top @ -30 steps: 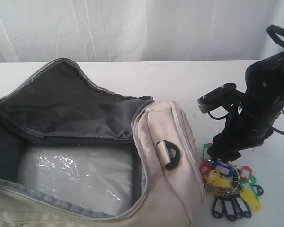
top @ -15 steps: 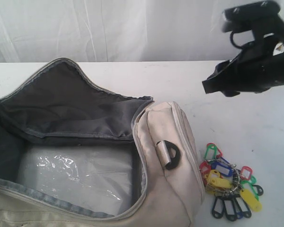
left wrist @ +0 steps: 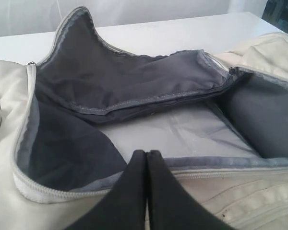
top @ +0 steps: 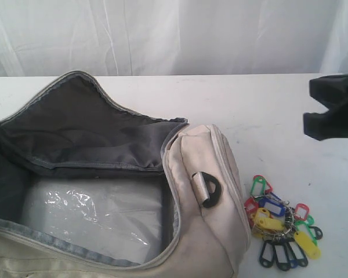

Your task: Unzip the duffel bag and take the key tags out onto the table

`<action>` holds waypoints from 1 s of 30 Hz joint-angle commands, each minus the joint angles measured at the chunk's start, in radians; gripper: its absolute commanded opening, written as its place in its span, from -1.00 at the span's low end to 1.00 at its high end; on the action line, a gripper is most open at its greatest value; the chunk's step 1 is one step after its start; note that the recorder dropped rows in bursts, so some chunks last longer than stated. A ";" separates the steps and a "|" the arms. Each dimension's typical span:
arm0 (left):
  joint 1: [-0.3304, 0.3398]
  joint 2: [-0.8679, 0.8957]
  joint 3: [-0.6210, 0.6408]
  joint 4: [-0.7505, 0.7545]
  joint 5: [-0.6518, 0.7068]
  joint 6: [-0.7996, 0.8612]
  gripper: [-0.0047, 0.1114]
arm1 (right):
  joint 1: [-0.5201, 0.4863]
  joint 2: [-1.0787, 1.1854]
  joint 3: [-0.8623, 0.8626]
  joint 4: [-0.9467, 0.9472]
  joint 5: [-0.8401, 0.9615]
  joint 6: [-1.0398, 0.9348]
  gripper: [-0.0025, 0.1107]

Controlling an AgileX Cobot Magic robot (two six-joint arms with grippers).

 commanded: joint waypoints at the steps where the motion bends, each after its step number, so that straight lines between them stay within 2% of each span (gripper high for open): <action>1: 0.003 0.001 -0.010 -0.032 0.000 0.002 -0.92 | -0.012 -0.157 0.116 0.007 -0.136 0.006 -0.96; 6: 0.003 0.001 -0.010 -0.037 0.002 0.002 -0.92 | -0.012 -0.232 0.186 0.007 -0.227 0.004 -0.96; 12: 0.003 0.001 -0.010 -0.037 0.004 0.002 -0.92 | -0.012 -0.214 0.222 0.007 -0.389 -0.014 -0.96; 30: 0.003 0.001 -0.010 -0.037 0.004 0.002 -0.92 | -0.012 -0.206 0.222 0.008 -0.363 -0.014 -0.96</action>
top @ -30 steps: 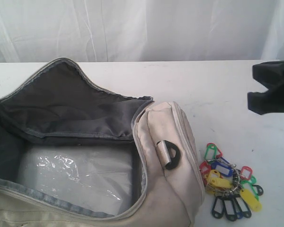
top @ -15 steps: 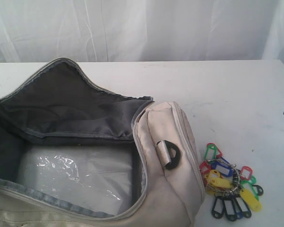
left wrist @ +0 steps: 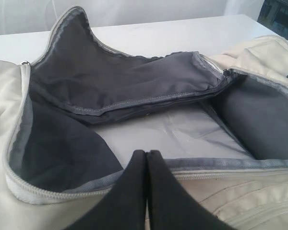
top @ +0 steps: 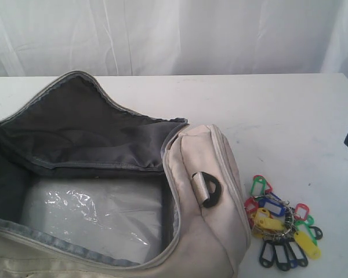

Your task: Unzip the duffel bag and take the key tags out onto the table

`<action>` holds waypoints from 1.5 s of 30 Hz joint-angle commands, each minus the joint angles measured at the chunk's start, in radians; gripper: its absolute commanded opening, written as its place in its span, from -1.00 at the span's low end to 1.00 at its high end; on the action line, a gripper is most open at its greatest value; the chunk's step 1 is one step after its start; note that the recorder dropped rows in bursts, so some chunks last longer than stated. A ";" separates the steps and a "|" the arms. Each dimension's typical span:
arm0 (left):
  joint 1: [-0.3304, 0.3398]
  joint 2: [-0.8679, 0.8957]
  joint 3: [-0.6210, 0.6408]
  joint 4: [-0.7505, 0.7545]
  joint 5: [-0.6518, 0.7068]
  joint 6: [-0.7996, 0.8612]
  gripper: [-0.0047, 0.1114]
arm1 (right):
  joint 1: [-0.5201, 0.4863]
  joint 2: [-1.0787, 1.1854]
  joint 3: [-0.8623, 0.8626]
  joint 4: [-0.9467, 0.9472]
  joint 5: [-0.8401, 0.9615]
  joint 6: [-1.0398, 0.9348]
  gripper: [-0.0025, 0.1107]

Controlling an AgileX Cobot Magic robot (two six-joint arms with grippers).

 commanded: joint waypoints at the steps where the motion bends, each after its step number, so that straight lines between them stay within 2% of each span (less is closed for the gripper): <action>1: 0.003 0.001 -0.010 -0.016 0.004 0.002 -0.92 | -0.012 0.001 0.002 0.000 -0.006 -0.005 -0.96; 4: 0.003 0.001 -0.010 -0.012 0.005 0.003 -0.92 | -0.012 0.001 0.002 0.000 -0.006 -0.005 -0.96; 8: 0.007 -0.001 -0.010 0.012 -0.068 0.009 -0.92 | -0.012 0.001 0.002 0.000 -0.006 -0.005 -0.96; 14: 0.071 -0.001 -0.010 0.007 -0.095 0.006 -0.92 | -0.012 0.001 0.002 0.000 -0.006 -0.005 -0.96; 16: 0.074 -0.001 0.002 -0.004 -0.131 0.006 -0.92 | -0.012 0.001 0.002 0.000 -0.006 -0.005 -0.96; 23: 0.072 -0.047 0.192 -0.002 -0.482 0.006 -0.92 | -0.012 0.001 0.002 0.000 -0.006 -0.005 -0.96; 26: 0.072 -0.047 0.273 -0.031 -0.581 -0.006 -0.92 | -0.012 0.001 0.002 0.000 -0.006 -0.005 -0.96; 32: 0.078 -0.047 0.391 -0.014 -0.628 0.010 -0.92 | -0.012 0.001 0.002 0.000 -0.006 -0.005 -0.96; 35: 0.114 -0.047 0.419 0.019 -0.656 0.043 -0.92 | -0.012 0.001 0.002 0.000 -0.006 -0.005 -0.96; 40: 0.175 -0.047 0.419 0.048 -0.483 0.144 -0.92 | -0.012 0.001 0.002 0.000 -0.006 -0.005 -0.96; 45: 0.177 -0.047 0.419 0.102 -0.368 0.144 -0.92 | -0.012 0.001 0.002 0.000 -0.006 -0.005 -0.96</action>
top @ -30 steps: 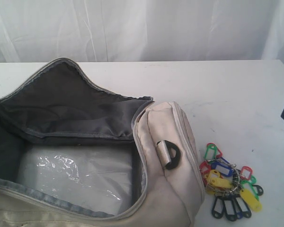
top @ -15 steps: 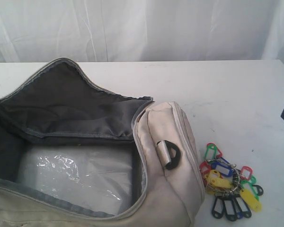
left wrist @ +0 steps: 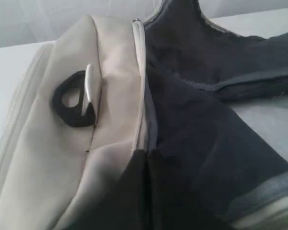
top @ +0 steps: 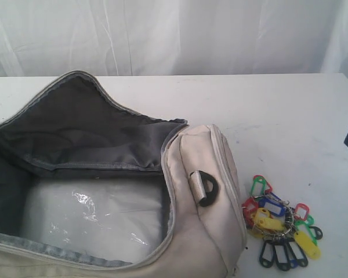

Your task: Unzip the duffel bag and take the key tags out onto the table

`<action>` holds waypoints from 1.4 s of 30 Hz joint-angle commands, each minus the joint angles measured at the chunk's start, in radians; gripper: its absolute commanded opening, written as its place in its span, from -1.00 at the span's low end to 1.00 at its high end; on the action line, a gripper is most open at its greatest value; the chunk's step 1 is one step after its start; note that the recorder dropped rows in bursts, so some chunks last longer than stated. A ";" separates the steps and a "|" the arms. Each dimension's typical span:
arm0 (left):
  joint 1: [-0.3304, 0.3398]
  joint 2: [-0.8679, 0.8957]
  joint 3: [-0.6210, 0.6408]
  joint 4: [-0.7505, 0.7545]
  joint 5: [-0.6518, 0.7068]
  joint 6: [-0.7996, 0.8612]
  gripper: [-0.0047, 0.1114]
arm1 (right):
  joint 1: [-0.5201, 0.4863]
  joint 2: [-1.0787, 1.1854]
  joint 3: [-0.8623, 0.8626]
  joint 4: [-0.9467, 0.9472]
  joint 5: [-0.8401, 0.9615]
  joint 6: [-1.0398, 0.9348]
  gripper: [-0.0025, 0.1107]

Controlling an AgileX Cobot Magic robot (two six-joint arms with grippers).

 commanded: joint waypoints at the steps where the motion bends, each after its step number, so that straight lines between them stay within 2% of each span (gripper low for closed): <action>1: 0.002 -0.005 0.007 0.018 0.085 -0.005 -0.92 | -0.012 0.001 0.002 0.000 -0.006 -0.005 -0.96; 6: 0.002 -0.005 0.007 0.026 0.085 -0.125 -0.92 | -0.012 0.001 0.002 0.000 -0.006 -0.005 -0.96; 13: 0.002 -0.005 0.007 0.196 0.087 -0.295 -0.92 | -0.012 0.001 0.002 0.000 -0.006 -0.005 -0.96; 21: 0.002 -0.005 0.007 0.260 0.083 -0.292 -0.92 | -0.012 0.001 0.002 0.000 -0.006 -0.005 -0.96; 42: 0.002 -0.005 0.007 0.251 0.083 -0.266 -0.92 | -0.012 0.001 0.002 0.000 -0.006 -0.005 -0.96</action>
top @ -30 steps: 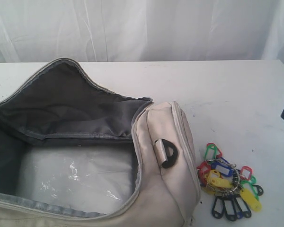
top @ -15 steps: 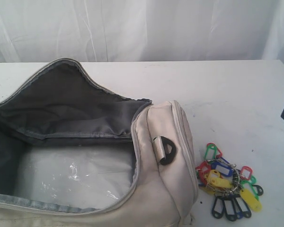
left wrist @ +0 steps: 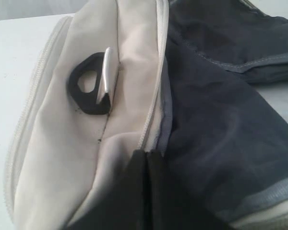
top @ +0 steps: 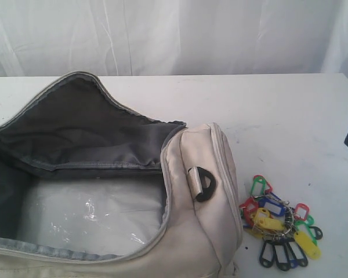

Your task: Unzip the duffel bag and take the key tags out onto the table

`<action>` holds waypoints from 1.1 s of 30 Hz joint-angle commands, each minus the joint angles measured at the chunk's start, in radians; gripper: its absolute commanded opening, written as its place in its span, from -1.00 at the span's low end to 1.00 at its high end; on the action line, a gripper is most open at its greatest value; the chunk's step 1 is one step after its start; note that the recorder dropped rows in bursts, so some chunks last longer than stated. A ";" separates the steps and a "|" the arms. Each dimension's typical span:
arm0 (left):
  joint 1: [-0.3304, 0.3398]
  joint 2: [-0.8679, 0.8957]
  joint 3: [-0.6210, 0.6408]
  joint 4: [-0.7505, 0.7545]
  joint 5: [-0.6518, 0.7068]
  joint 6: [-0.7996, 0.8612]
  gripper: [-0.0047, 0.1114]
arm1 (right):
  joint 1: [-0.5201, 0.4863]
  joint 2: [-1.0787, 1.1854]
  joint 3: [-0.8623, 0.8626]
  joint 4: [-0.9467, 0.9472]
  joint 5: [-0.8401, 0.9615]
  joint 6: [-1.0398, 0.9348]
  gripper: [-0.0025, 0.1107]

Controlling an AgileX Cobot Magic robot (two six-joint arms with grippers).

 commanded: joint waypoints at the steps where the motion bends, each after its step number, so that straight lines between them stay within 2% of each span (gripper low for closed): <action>1: 0.002 -0.003 0.007 -0.001 0.034 0.008 -0.92 | -0.012 0.001 0.002 0.003 -0.006 -0.005 -0.96; 5: 0.002 -0.003 0.007 -0.064 0.017 0.008 -0.92 | -0.012 0.001 0.002 0.003 -0.006 -0.005 -0.96; 18: 0.002 -0.003 0.007 -0.062 0.017 0.008 -0.92 | -0.006 0.001 0.002 0.003 -0.004 -0.005 -0.96; 27: 0.002 -0.003 0.007 -0.062 0.017 0.008 -0.92 | 0.003 -0.080 0.002 0.003 -0.003 -0.005 -0.96; 30: 0.002 -0.003 0.007 -0.062 0.017 0.008 -0.92 | -0.040 -0.151 0.002 0.003 0.031 -0.014 -0.96; 33: 0.002 -0.003 0.007 -0.062 0.017 0.008 -0.92 | -0.150 -0.222 0.002 0.003 0.177 -0.014 -0.96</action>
